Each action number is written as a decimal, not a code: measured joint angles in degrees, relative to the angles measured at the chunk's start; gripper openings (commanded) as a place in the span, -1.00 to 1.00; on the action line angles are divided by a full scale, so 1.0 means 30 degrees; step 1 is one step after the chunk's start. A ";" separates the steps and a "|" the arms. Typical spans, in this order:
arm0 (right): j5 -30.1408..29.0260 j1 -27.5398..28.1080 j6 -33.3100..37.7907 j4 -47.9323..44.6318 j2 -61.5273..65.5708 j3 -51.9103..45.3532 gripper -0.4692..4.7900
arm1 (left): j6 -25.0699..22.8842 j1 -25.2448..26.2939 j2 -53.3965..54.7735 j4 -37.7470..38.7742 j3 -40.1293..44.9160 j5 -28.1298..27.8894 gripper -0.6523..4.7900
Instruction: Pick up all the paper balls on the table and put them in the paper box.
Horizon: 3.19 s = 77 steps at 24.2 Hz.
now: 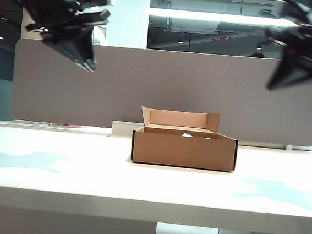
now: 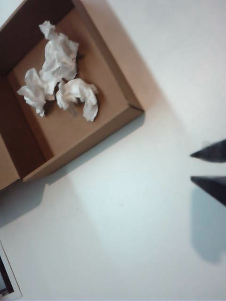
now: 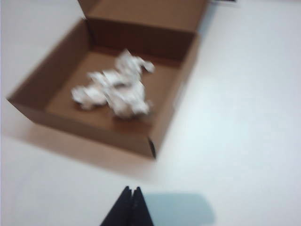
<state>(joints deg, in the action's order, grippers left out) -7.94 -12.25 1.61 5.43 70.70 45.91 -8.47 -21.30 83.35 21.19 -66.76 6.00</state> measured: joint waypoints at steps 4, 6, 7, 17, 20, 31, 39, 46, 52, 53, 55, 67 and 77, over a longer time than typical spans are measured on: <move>0.1253 0.0357 0.1632 -0.0838 -0.4189 -0.4189 -0.84 | 0.0882 0.0102 -0.2288 -0.1960 0.2798 0.0087 -0.68; 0.1494 0.0459 0.1923 -0.0845 -0.6492 -0.5785 -0.84 | 0.1013 0.0095 -0.3490 -0.2317 0.4095 0.0146 -0.68; 0.1625 0.0452 0.1974 -0.0816 -0.7089 -0.6164 -0.84 | 0.1049 0.0095 -0.3810 -0.2484 0.4444 0.0146 -0.68; 0.3526 0.0452 0.2302 0.1246 -1.5285 -1.0018 -0.84 | 0.2004 0.0087 -0.8735 -0.2812 0.9114 0.0146 -0.69; 0.3665 0.0452 0.2331 0.1770 -1.7792 -1.1074 -0.84 | 0.2608 0.0087 -1.0615 -0.3067 1.0171 0.0146 -0.69; 0.5136 0.0452 0.2339 0.5005 -2.3518 -1.3653 -0.84 | 0.3147 0.0058 -1.7347 -0.2390 1.2480 0.0146 -0.70; 0.5982 0.0452 0.1902 0.3934 -2.3525 -1.4389 -0.84 | 0.3446 0.0051 -1.9467 -0.2149 1.2531 0.0117 -0.70; 0.6615 0.0452 0.0517 0.3453 -2.3518 -1.4528 -0.84 | 0.3490 0.0051 -2.0538 -0.1559 1.2568 0.0102 -0.70; 0.7002 0.0452 0.0503 0.1341 -2.3518 -1.5154 -0.84 | 0.3490 0.0051 -2.0728 -0.1231 1.2633 0.0102 -0.70; 0.7009 0.0452 0.0503 0.1195 -2.3518 -1.5161 -0.84 | 0.3483 0.0051 -2.0728 -0.1173 1.2633 0.0102 -0.70; 0.7227 0.0452 0.0408 0.1086 -2.3518 -1.5176 -0.84 | 0.3308 0.0051 -2.0728 -0.1042 1.2633 0.0102 -0.70; 0.7293 0.0452 0.0321 0.1377 -2.3518 -1.5176 -0.84 | 0.3213 0.0051 -2.0742 -0.2266 1.3347 -0.1195 -0.71; 0.7293 0.0452 0.0321 0.1377 -2.3518 -1.5176 -0.84 | 0.3934 -0.0554 -2.2163 -0.4583 1.7864 -0.5391 -0.71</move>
<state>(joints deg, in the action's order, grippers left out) 13.93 -10.90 2.57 9.56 0.14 0.38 3.33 -22.96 16.86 7.44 -13.17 -10.17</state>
